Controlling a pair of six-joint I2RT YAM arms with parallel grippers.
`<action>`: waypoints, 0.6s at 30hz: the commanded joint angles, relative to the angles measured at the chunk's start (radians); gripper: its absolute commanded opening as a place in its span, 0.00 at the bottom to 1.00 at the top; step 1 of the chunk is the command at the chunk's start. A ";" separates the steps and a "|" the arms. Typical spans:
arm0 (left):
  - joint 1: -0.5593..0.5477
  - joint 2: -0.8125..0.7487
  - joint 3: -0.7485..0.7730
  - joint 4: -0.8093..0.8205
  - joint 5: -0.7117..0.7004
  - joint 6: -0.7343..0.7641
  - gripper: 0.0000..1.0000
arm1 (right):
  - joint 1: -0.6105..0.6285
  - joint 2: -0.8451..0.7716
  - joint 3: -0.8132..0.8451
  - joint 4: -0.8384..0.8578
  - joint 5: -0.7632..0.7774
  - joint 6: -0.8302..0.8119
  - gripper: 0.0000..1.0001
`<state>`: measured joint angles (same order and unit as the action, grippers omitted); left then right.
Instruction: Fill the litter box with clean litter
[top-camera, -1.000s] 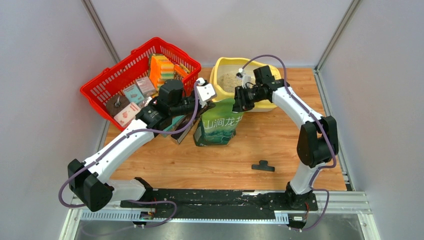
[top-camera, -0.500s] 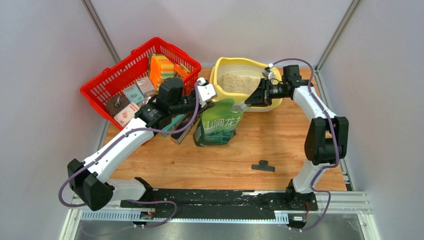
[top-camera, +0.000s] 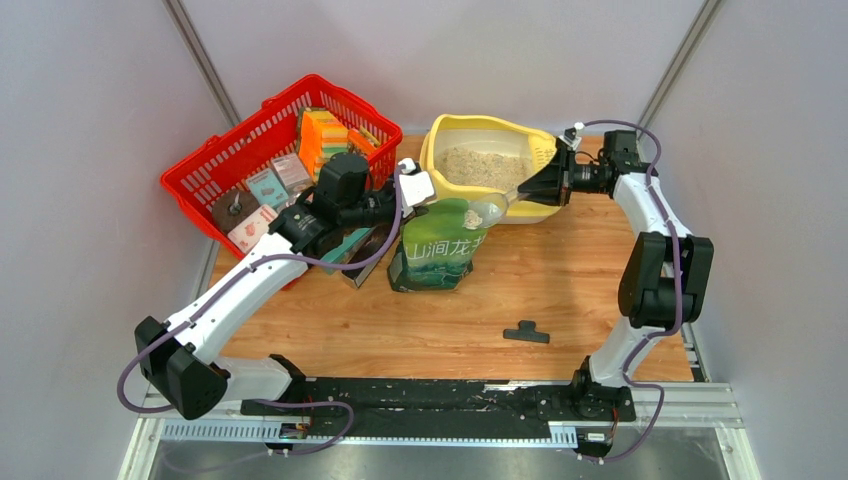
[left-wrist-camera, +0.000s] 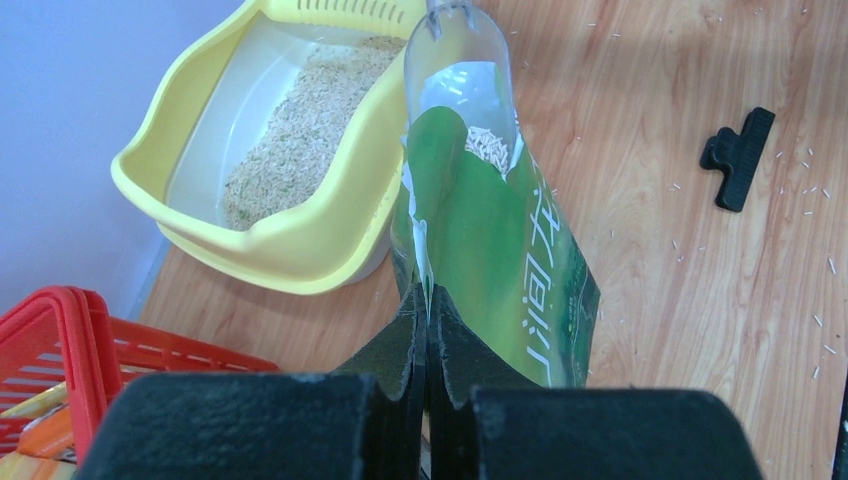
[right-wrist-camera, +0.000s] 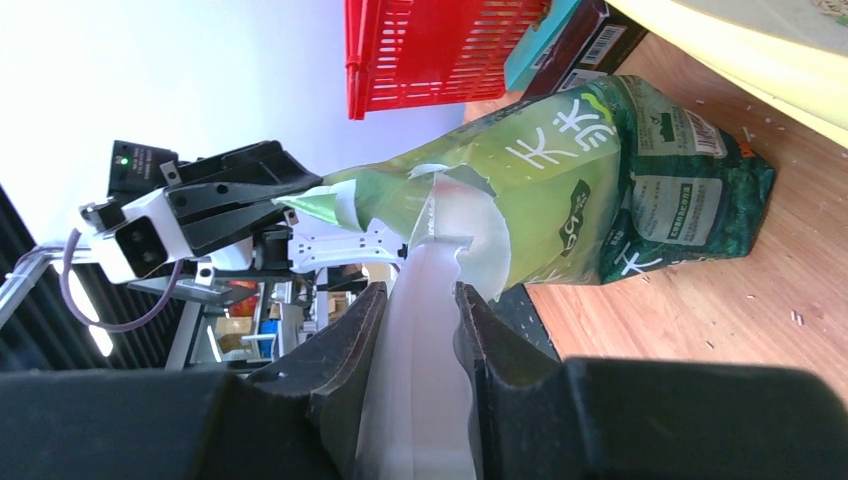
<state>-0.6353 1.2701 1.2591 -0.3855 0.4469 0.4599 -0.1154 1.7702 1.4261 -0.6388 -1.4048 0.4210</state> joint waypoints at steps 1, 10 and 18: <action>0.005 -0.011 0.091 0.048 -0.014 0.046 0.00 | -0.041 0.034 0.037 -0.030 -0.077 -0.019 0.00; 0.005 0.000 0.108 0.030 -0.020 0.060 0.00 | -0.073 0.072 0.071 -0.150 -0.097 -0.123 0.00; 0.005 0.015 0.129 0.002 -0.024 0.074 0.00 | -0.086 0.120 0.111 -0.168 -0.140 -0.133 0.00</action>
<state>-0.6353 1.3022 1.3067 -0.4400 0.4397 0.4904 -0.1909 1.8587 1.4757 -0.7780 -1.4925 0.3229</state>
